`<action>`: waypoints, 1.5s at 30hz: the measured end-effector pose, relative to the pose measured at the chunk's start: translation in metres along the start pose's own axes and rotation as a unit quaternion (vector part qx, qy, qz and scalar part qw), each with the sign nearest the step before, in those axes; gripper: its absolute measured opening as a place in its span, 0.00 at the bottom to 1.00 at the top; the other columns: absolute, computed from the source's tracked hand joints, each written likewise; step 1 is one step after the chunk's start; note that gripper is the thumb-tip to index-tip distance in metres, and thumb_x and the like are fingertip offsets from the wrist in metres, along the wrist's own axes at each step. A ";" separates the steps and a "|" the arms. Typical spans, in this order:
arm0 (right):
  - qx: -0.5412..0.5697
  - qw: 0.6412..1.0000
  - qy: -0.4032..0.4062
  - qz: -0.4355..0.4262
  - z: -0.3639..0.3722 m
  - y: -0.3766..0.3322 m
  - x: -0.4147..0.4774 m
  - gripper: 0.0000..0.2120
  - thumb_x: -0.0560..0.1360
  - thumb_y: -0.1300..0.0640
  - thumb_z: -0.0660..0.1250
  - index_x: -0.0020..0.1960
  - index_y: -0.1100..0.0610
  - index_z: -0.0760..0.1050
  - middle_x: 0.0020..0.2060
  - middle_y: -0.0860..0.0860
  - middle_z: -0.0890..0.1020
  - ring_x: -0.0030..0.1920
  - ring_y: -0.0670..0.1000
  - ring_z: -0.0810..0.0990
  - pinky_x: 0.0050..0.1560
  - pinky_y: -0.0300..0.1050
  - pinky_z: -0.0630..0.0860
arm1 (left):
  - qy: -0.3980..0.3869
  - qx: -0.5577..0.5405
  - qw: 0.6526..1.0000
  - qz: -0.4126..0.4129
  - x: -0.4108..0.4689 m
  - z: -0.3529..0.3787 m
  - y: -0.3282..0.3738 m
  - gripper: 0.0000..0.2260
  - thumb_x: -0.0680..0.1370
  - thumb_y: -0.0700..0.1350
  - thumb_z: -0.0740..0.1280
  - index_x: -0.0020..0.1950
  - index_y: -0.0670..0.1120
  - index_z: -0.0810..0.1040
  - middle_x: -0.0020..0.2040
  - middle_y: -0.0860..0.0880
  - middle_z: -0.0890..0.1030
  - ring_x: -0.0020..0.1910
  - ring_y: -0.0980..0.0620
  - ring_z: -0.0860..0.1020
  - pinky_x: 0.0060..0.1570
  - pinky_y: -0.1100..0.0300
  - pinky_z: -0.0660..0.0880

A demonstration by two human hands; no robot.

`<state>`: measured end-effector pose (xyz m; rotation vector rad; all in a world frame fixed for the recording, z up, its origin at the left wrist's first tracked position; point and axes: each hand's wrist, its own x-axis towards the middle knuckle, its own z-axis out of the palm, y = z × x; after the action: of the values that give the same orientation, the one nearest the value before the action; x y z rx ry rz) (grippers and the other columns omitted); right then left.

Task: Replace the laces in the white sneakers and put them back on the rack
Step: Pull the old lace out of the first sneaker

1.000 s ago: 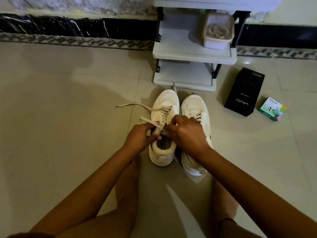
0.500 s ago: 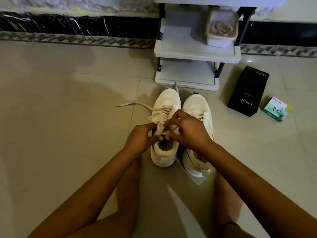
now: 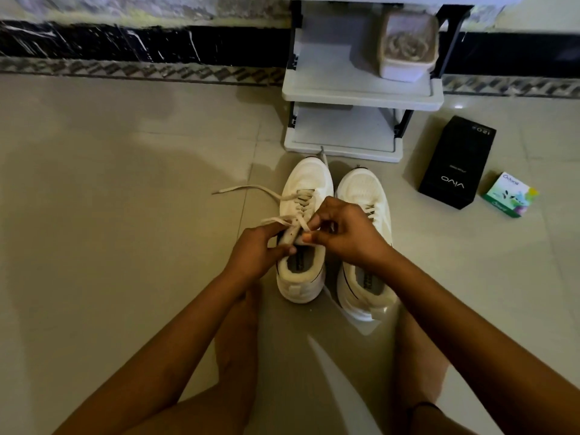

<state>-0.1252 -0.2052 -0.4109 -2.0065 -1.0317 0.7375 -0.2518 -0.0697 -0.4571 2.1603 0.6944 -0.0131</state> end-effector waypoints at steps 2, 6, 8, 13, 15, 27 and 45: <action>0.027 1.000 0.010 0.003 0.001 0.004 -0.003 0.06 0.70 0.58 0.73 0.45 0.58 0.81 0.40 0.43 0.73 0.41 0.44 0.74 0.46 0.44 0.73 | -0.002 0.006 1.000 0.002 0.000 0.001 0.003 0.23 0.71 0.45 0.74 0.65 0.47 0.76 0.62 0.48 0.79 0.61 0.51 0.75 0.54 0.67 0.67; -0.215 0.974 0.002 -0.066 0.002 0.017 -0.005 0.14 0.69 0.53 0.74 0.53 0.53 0.80 0.50 0.52 0.77 0.45 0.53 0.78 0.42 0.49 0.76 | -0.002 0.013 1.000 0.007 0.001 0.003 0.005 0.21 0.71 0.45 0.74 0.64 0.47 0.77 0.60 0.47 0.80 0.61 0.48 0.76 0.52 0.65 0.68; -0.298 0.947 0.008 -0.123 0.004 0.019 -0.007 0.13 0.66 0.54 0.76 0.50 0.53 0.82 0.46 0.55 0.79 0.40 0.57 0.79 0.35 0.49 0.77 | -0.002 0.016 1.000 0.001 0.000 0.002 0.005 0.21 0.71 0.46 0.74 0.64 0.47 0.77 0.60 0.46 0.80 0.60 0.47 0.77 0.55 0.60 0.71; -0.398 0.901 0.069 -0.158 0.018 0.008 -0.009 0.08 0.62 0.56 0.78 0.39 0.57 0.83 0.39 0.56 0.79 0.36 0.57 0.79 0.34 0.46 0.74 | -0.006 0.026 1.000 -0.008 0.000 0.004 0.006 0.20 0.71 0.47 0.73 0.62 0.47 0.78 0.57 0.46 0.81 0.57 0.46 0.78 0.55 0.52 0.74; -0.325 0.940 0.058 -0.090 0.017 0.006 -0.004 0.07 0.68 0.56 0.73 0.44 0.58 0.82 0.44 0.55 0.78 0.43 0.56 0.77 0.41 0.48 0.74 | -0.001 0.029 1.000 -0.005 0.000 0.003 0.005 0.20 0.71 0.47 0.73 0.62 0.47 0.78 0.57 0.46 0.81 0.56 0.47 0.78 0.53 0.54 0.74; -0.005 0.985 0.152 0.081 -0.028 -0.038 0.009 0.24 0.75 0.58 0.68 0.70 0.54 0.67 0.64 0.54 0.71 0.57 0.49 0.74 0.55 0.42 0.72 | -0.017 0.057 0.998 -0.003 0.002 0.002 0.010 0.24 0.72 0.49 0.72 0.67 0.50 0.74 0.61 0.48 0.79 0.60 0.48 0.76 0.56 0.55 0.73; -0.287 0.958 0.002 0.022 0.007 0.017 -0.003 0.14 0.78 0.49 0.60 0.50 0.57 0.79 0.47 0.53 0.81 0.45 0.53 0.78 0.44 0.45 0.74 | -0.045 -0.103 0.986 -0.124 0.025 -0.019 0.018 0.08 0.73 0.37 0.67 0.46 0.32 0.80 0.42 0.35 0.80 0.43 0.42 0.79 0.46 0.50 0.79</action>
<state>-0.1247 -0.2124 -0.4284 -2.5221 -1.3104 0.4851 -0.2260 -0.0528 -0.4383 1.8541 0.8700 -0.1630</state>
